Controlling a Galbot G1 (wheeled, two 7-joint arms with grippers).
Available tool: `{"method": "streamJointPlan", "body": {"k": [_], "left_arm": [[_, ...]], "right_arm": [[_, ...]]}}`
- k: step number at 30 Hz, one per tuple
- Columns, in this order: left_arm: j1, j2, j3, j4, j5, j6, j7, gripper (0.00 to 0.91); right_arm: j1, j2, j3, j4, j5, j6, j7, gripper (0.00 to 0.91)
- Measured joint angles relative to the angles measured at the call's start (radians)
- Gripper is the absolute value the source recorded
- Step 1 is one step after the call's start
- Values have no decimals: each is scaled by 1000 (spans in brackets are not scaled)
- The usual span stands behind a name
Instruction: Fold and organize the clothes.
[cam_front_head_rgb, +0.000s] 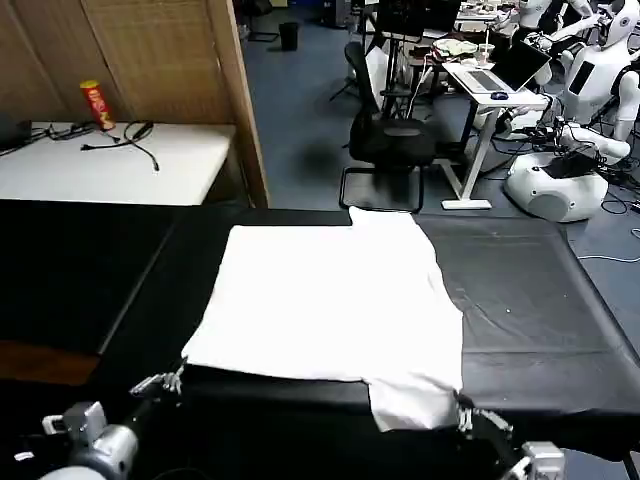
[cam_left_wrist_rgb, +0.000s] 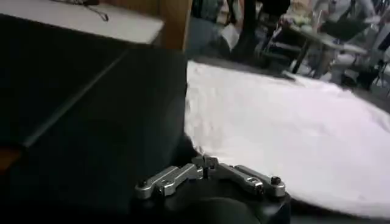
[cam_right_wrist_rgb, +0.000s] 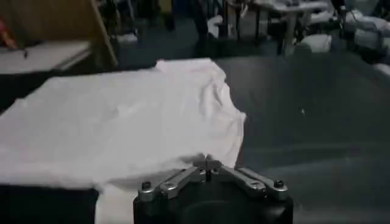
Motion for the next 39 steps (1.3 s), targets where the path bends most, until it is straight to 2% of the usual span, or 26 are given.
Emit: {"method": "streamJointPlan", "body": {"k": [4,15,29,30,31,32,39], "left_arm": [[-73,-1,18,36,11,-7,-1,0],[-211,34,73,156,110,-43,34,0],[-332,110,156,303,173,-56,64,0],[-343,112,162,313,175,-57,64,780],[-355,113,169,324,179,-57,64,878],[-364,114,173,333,182,-58,64,878],[-410,100,188,379,210,-58,55,878]], "right_arm": [[118,-35,-23,-96,15,18,-3,0],[408,-72,-149,-343,8,12,-10,0],[589,-50,-243,-529,-33,13,-21,0],[593,-49,-243,-532,-31,12,-23,49],[594,-50,-241,-533,-28,11,-27,156],[592,-52,-239,-533,-26,10,-34,878],[509,-87,-190,-444,-24,-3,-77,878]]}}
